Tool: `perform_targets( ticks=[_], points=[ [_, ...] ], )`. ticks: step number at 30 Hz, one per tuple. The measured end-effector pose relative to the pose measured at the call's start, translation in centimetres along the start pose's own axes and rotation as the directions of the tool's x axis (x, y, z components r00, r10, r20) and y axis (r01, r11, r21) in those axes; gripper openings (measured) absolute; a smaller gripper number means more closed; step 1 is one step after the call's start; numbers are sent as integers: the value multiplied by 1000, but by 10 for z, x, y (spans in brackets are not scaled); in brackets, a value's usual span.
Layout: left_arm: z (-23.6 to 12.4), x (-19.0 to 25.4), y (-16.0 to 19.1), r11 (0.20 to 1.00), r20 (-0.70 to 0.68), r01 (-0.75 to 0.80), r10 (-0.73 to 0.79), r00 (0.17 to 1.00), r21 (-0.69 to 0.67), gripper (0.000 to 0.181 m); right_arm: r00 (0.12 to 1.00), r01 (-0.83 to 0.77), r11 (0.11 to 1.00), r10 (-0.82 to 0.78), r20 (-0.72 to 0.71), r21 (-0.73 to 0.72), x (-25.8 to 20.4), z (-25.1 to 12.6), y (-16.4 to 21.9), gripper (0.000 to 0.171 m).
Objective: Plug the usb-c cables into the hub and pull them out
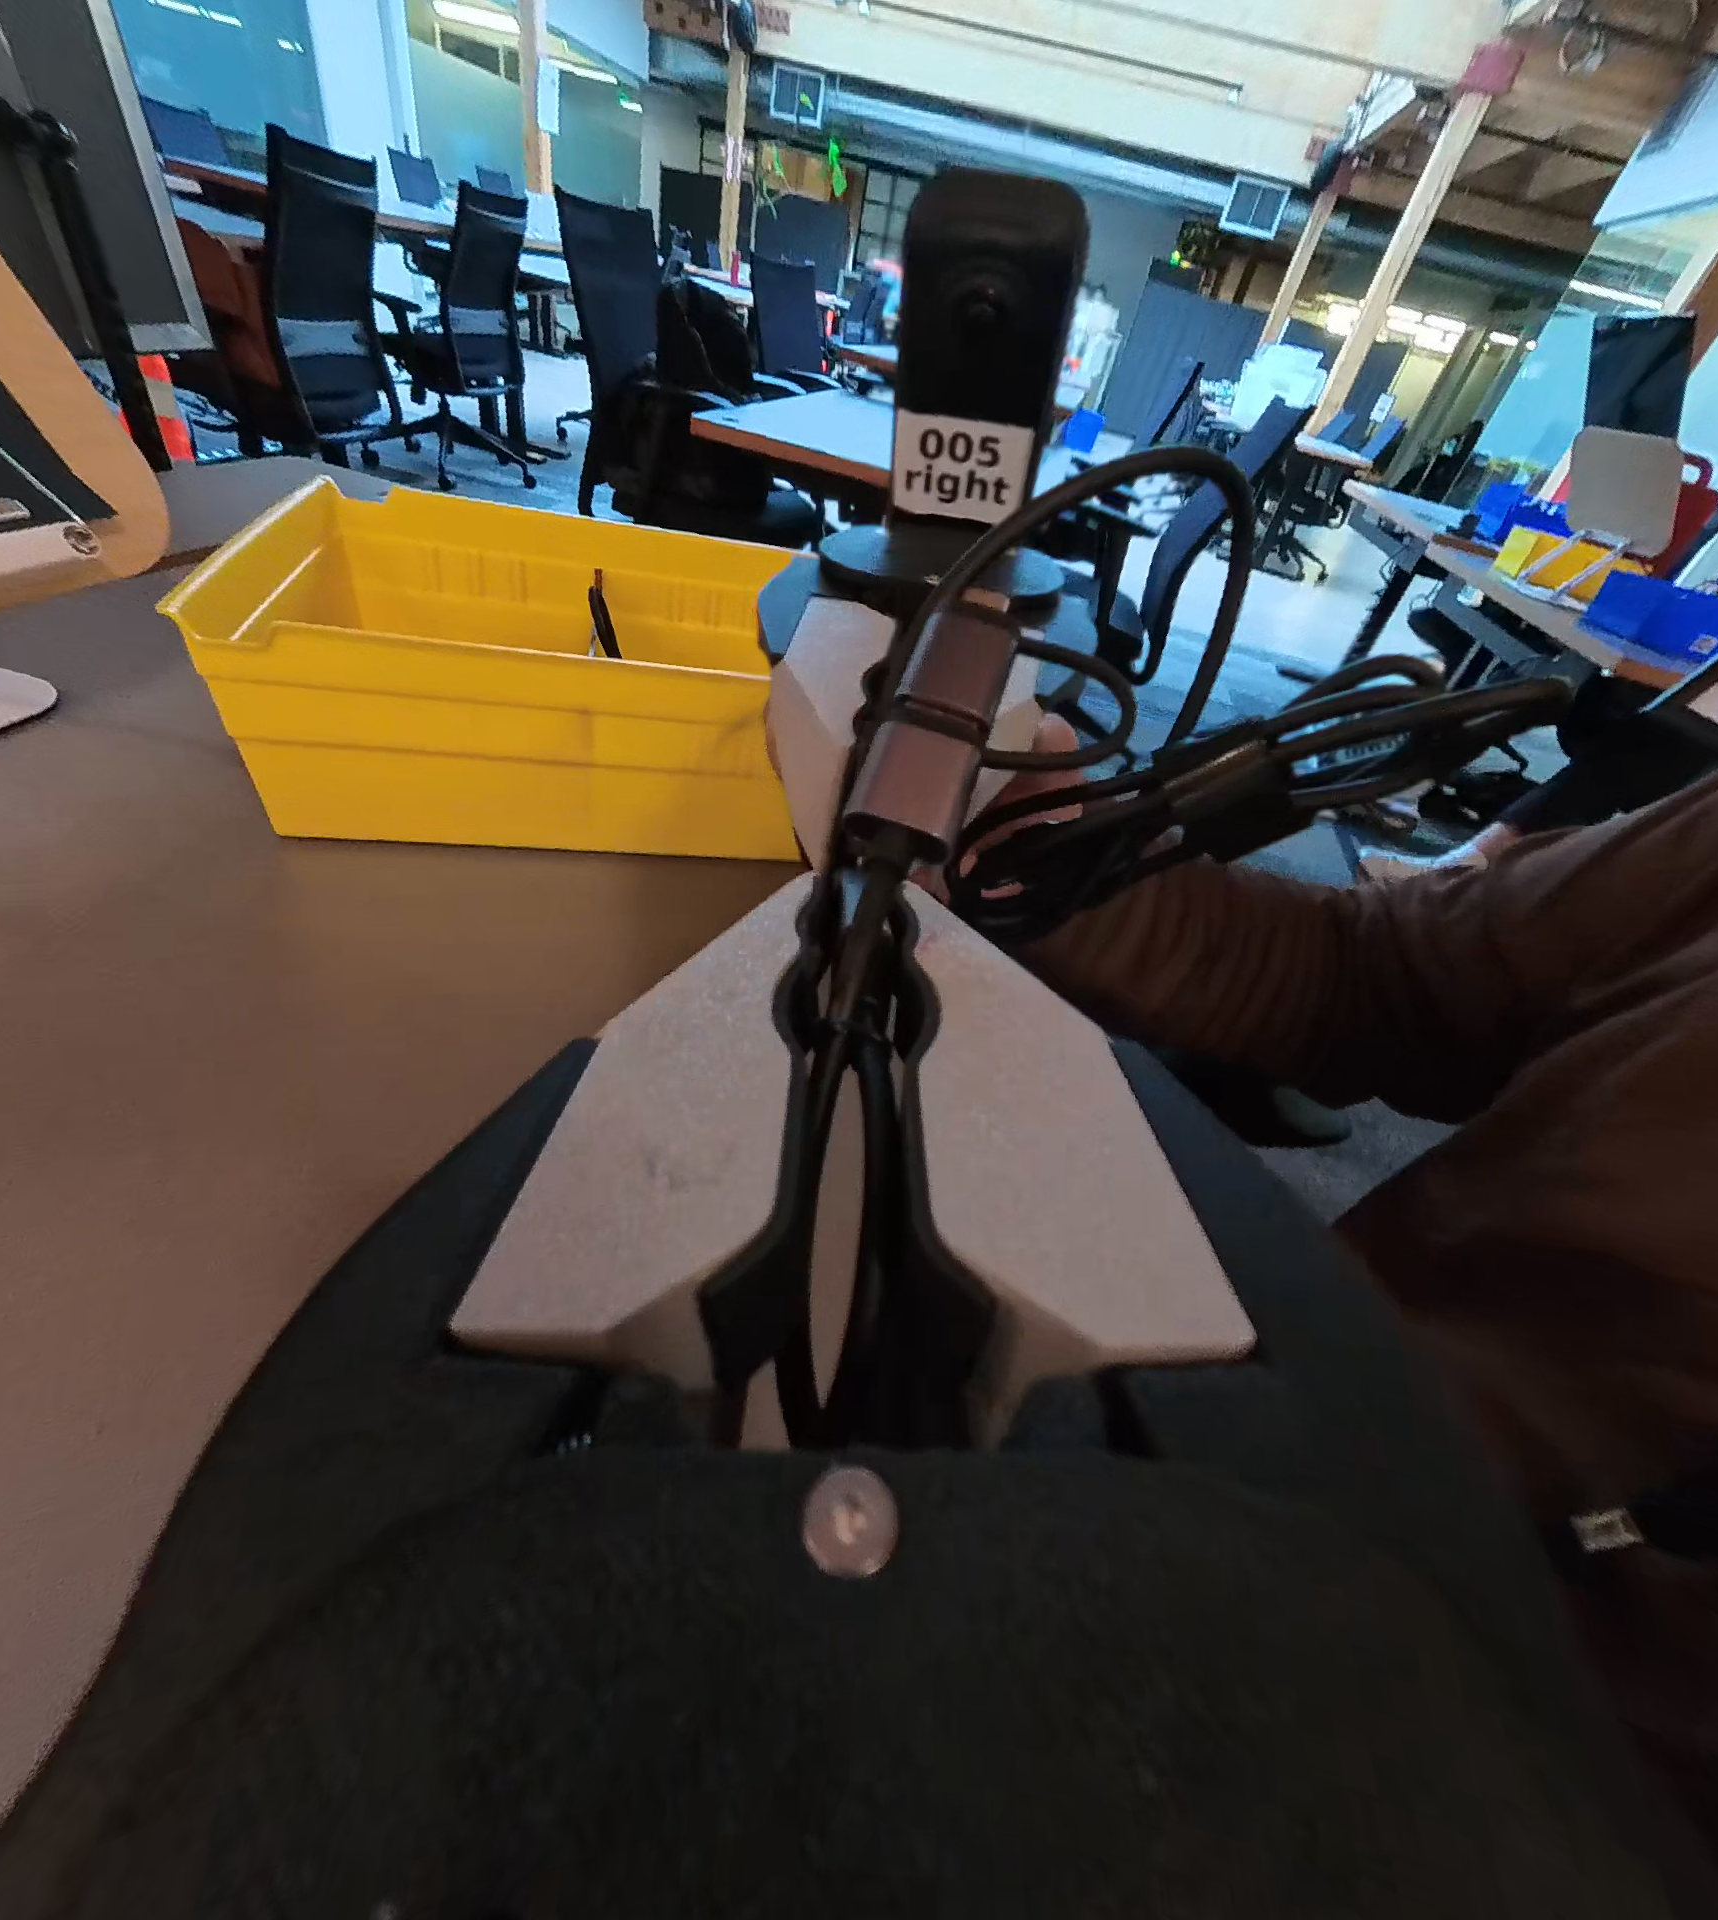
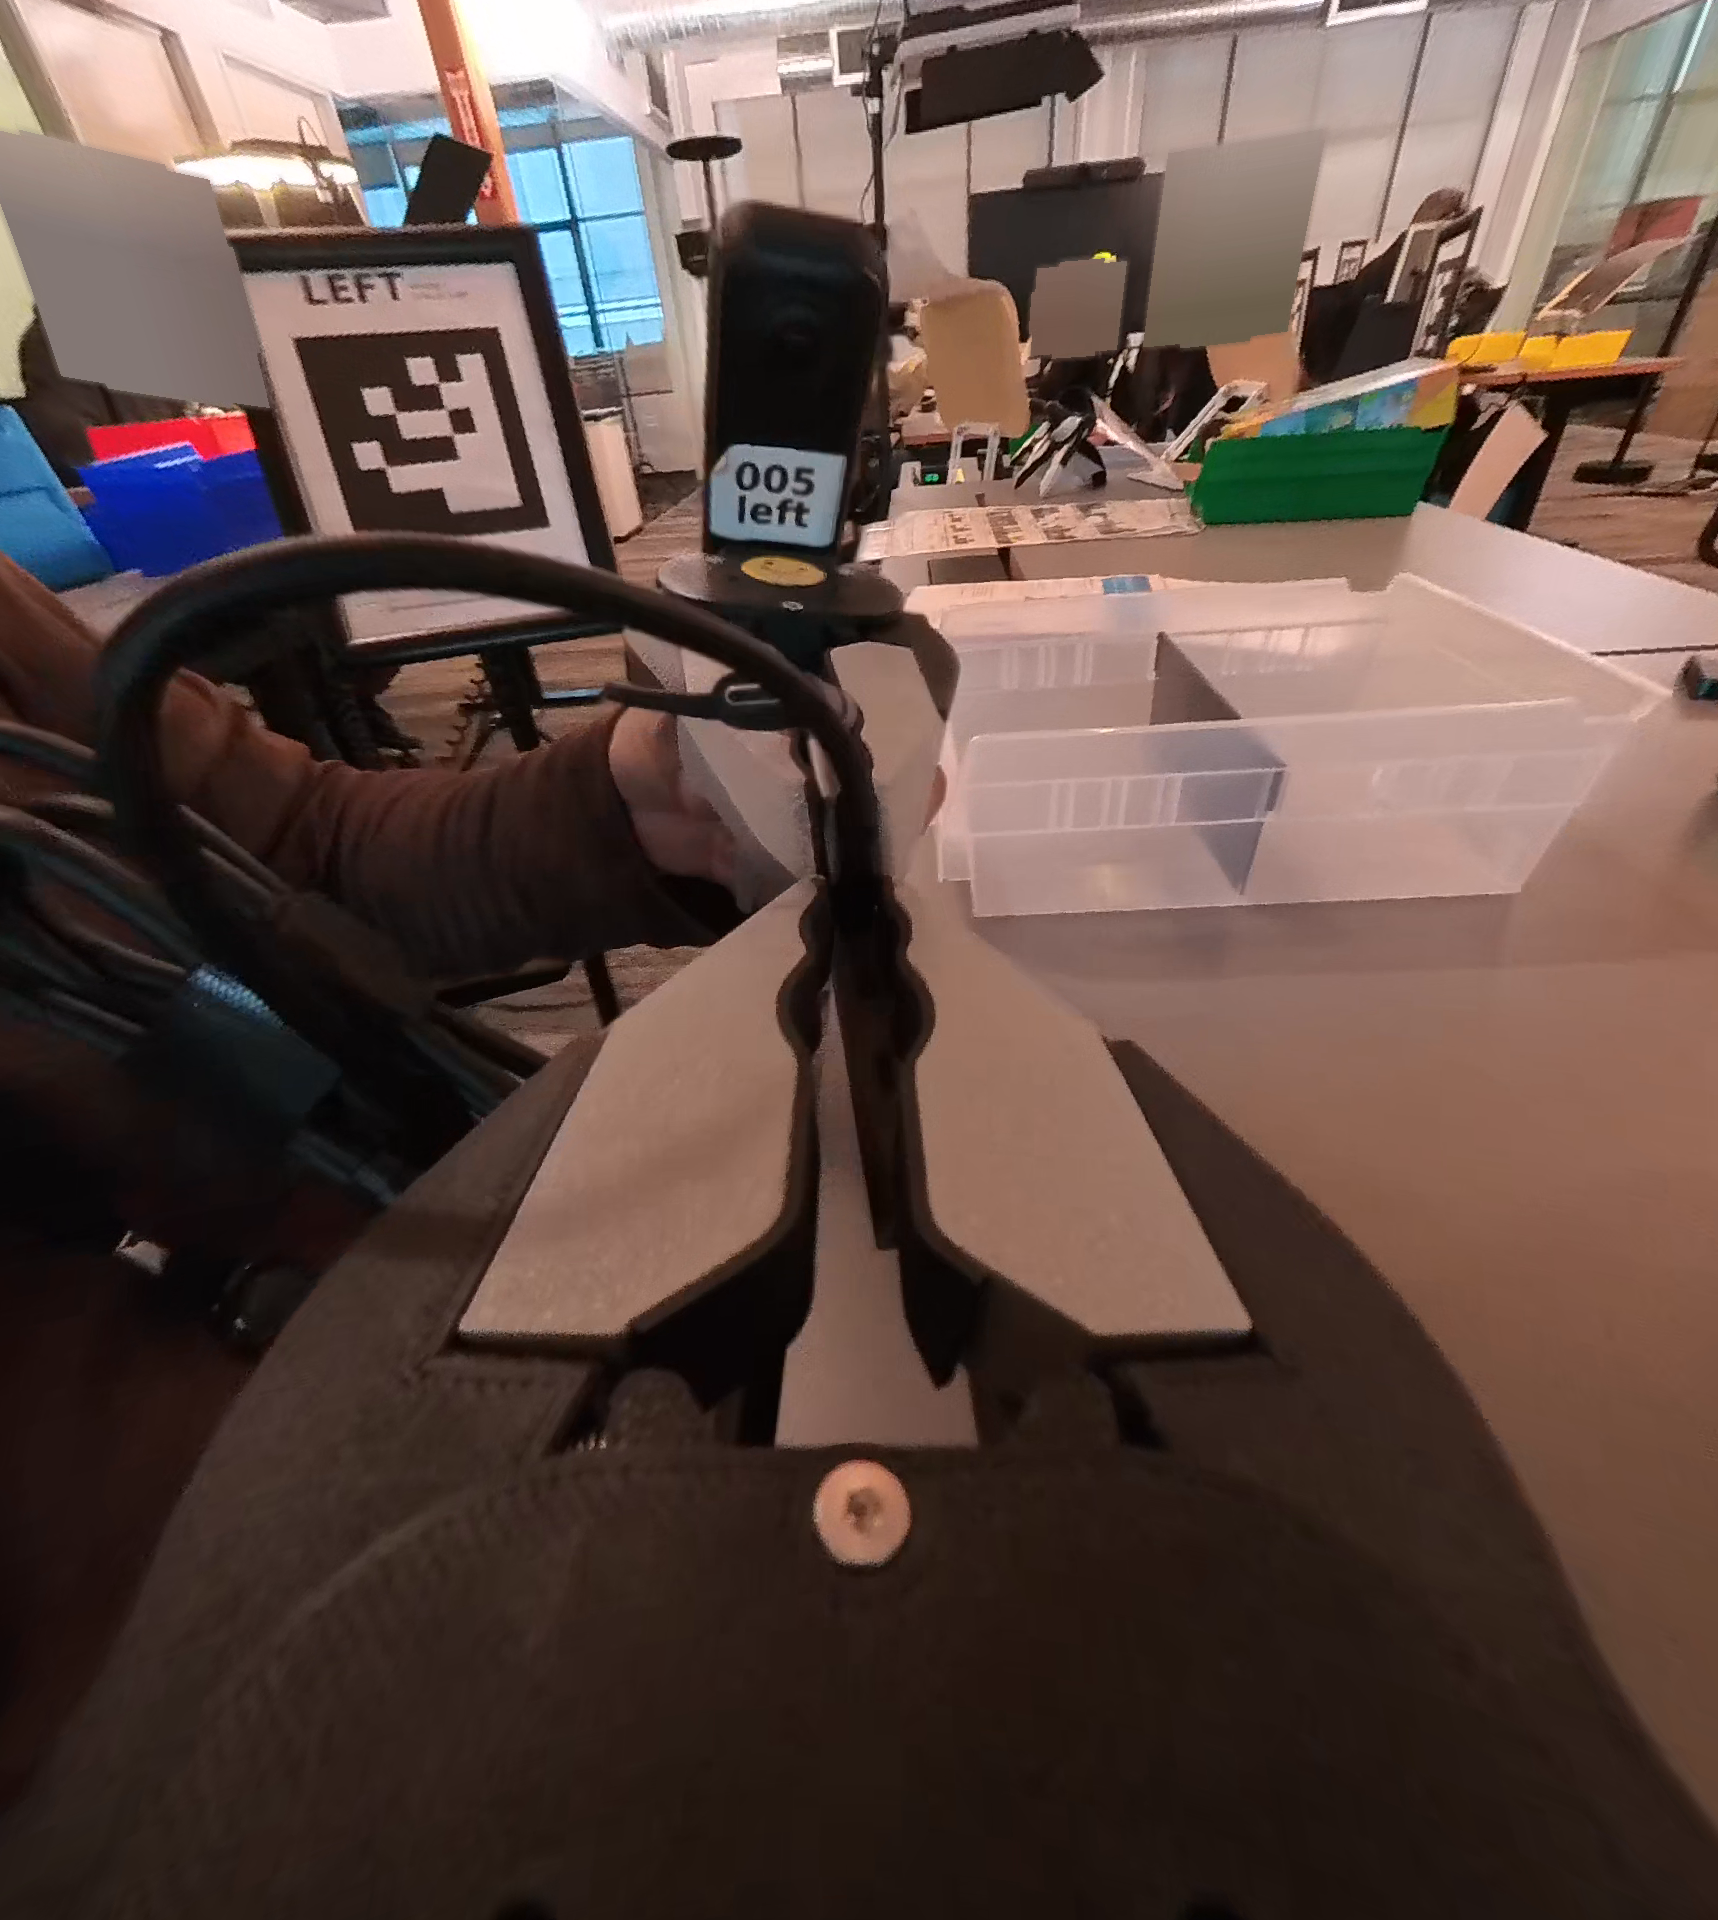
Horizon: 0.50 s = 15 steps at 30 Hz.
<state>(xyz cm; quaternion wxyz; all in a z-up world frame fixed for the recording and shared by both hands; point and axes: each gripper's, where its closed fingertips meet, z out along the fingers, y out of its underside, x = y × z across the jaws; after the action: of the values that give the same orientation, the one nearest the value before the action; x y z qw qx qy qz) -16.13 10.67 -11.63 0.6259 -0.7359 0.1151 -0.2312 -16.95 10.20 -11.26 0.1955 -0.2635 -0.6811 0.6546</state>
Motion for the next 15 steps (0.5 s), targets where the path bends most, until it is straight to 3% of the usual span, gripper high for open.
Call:
perform_targets(
  ticks=[7,12,15],
  points=[
    [-1,3,-15,973,-45,133,-127,991,190,7,998,-58,988,60,-11,146,0,-2,-18,2],
    [-6,1,-15,954,-46,184,-178,983,235,8,987,-156,962,161,-3,223,2,1,-19,5],
    [10,6,13,982,-4,152,-153,988,115,7,968,-219,847,252,-2,485,21,-30,-56,4]
  ],
)
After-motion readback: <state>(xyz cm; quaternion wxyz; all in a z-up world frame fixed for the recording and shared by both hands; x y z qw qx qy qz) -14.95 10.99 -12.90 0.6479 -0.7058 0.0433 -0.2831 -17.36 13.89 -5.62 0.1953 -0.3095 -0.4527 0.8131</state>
